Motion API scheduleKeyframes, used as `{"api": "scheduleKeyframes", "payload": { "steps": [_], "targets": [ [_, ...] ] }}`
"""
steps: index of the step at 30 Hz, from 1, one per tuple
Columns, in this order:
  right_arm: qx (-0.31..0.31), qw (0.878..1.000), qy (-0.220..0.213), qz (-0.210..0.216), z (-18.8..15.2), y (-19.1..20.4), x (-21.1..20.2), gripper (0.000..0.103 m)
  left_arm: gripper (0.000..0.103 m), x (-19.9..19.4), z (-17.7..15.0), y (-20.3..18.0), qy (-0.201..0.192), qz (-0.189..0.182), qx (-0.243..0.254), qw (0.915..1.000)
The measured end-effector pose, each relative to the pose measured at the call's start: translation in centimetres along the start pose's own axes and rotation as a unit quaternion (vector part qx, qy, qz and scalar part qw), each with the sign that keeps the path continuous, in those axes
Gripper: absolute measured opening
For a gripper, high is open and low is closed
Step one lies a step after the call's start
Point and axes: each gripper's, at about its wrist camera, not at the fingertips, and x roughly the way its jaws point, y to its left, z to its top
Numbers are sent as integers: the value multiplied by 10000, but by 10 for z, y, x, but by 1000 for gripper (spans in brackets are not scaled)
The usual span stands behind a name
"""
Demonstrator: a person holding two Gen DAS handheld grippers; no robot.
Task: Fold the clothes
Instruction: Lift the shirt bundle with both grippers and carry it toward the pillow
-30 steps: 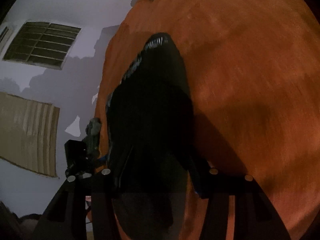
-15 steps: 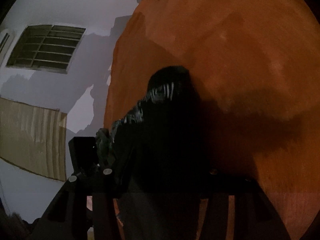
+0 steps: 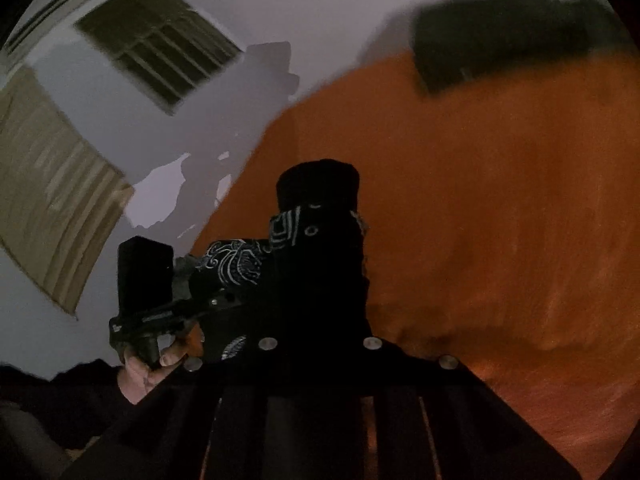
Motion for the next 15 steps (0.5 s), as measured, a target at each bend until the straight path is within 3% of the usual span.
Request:
{"api": "scheduleKeyframes", "payload": {
  "steps": [3, 7, 15],
  "targets": [
    [-391, 9985, -372, -15, 22, 30, -34, 9, 20, -20, 25, -42, -304, -10, 620, 9976],
    [-736, 9936, -855, -17, 56, 62, -80, 9, 20, -39, 64, -95, -488, -71, 1078, 9929],
    [-669, 9906, -1147, -339, 122, 77, -170, 9, 20, -42, 150, -214, -647, -91, 1392, 9881]
  ]
}}
